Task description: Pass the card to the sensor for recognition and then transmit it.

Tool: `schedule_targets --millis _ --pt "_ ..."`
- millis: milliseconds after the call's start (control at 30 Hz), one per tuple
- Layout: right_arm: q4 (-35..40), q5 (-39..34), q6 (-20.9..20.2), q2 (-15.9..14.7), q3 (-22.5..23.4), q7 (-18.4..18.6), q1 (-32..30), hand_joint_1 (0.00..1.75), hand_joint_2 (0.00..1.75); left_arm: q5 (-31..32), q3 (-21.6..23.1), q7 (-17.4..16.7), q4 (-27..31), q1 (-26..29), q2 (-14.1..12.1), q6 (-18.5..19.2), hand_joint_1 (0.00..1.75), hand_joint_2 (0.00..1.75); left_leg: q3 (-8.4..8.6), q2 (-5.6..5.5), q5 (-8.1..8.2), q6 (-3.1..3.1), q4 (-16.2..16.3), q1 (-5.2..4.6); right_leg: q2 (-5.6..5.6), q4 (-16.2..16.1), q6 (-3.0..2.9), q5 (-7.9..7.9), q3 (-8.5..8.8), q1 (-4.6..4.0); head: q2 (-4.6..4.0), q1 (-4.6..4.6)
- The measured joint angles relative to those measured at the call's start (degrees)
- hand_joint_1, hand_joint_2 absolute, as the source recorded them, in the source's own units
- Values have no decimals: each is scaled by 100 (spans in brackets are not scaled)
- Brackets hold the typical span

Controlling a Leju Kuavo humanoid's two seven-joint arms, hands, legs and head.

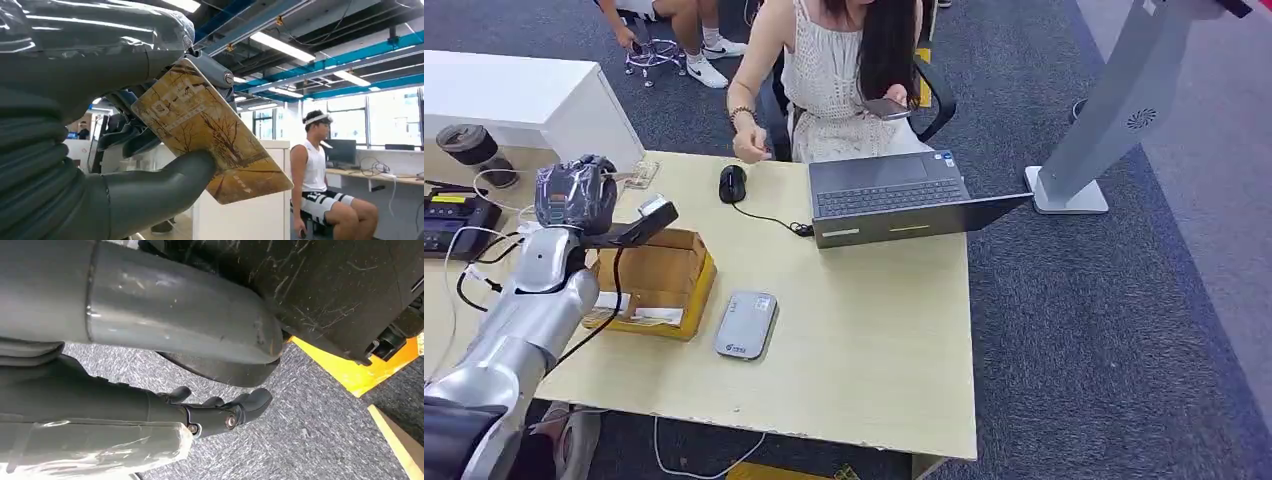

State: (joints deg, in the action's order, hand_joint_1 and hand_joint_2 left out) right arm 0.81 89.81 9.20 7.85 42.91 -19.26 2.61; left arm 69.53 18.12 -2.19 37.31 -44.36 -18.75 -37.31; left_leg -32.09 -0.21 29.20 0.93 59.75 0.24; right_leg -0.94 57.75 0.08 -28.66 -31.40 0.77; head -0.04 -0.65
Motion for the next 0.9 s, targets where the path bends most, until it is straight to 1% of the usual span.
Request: schedule_targets --millis 67,133,300,367,400,433,467,500,533,567,633,733,833,900 --pt "0 0 2 0 0 -4 -1 0 0 -2 29 75 11 32 11 -105 175 175 1 0 0 0 0 0 0 0 0 0 0 1 0 2" --pt "-2 0 15 0 0 -15 -2 0 0 15 99 105 142 136 35 -155 175 175 1 0 0 0 0 -1 0 0 0 0 -1 1 0 2" --pt "-2 0 24 0 2 -17 -2 0 0 96 219 29 494 351 133 -171 175 175 0 -1 0 0 0 -1 0 -1 0 0 -1 1 0 2" --pt "-2 0 28 0 2 -20 -4 0 0 85 276 55 584 387 153 -166 175 175 1 0 0 0 1 -1 0 -1 0 0 -1 1 0 2" --pt "-2 0 35 0 4 -37 -5 0 0 87 310 103 677 433 160 -160 175 175 1 1 0 0 1 -2 0 -1 0 0 -1 1 0 2" --pt "-2 0 68 -7 4 -143 -24 0 0 107 343 97 790 505 164 -147 175 175 1 1 0 0 1 -3 0 -1 0 0 0 1 0 2" --pt "-2 0 118 -37 -15 -307 -59 0 0 138 389 45 958 604 158 -123 175 175 1 0 1 0 1 -5 0 -2 0 0 0 1 0 0" --pt "-2 0 181 -85 -50 -569 -127 0 0 153 439 14 1198 759 147 -86 175 175 2 1 1 1 1 -8 0 -2 0 -1 0 2 0 4" --pt "-4 2 230 -129 -59 -783 -235 0 0 195 503 -22 1531 984 135 -26 175 175 1 -2 2 1 0 -9 1 -3 1 -3 0 2 0 4" --pt "-7 2 262 -166 -59 -876 -329 0 0 249 571 -68 1791 1144 131 44 175 175 -2 -5 5 5 0 -8 5 -4 3 -6 1 2 0 0" --pt "-7 0 370 -219 -57 -946 -539 0 0 370 748 -203 2353 1528 105 195 175 175 -9 -7 8 4 0 -8 6 -4 1 -9 -3 1 0 0" --pt "-11 2 459 -225 -4 -955 -607 0 0 459 1010 -349 2969 1947 87 334 175 175 -17 6 9 3 -1 -7 -3 -5 1 -8 -19 3 0 4" --pt "-46 -7 494 -225 46 -931 -613 0 0 457 1165 -430 3377 2256 44 441 175 175 -16 10 10 1 -1 -8 -3 -8 1 -7 -20 2 0 2" --pt "-52 -7 509 -225 61 -925 -617 0 0 455 1208 -452 3541 2383 15 452 175 175 -16 7 7 4 0 -7 1 -8 2 -7 -19 2 0 2"
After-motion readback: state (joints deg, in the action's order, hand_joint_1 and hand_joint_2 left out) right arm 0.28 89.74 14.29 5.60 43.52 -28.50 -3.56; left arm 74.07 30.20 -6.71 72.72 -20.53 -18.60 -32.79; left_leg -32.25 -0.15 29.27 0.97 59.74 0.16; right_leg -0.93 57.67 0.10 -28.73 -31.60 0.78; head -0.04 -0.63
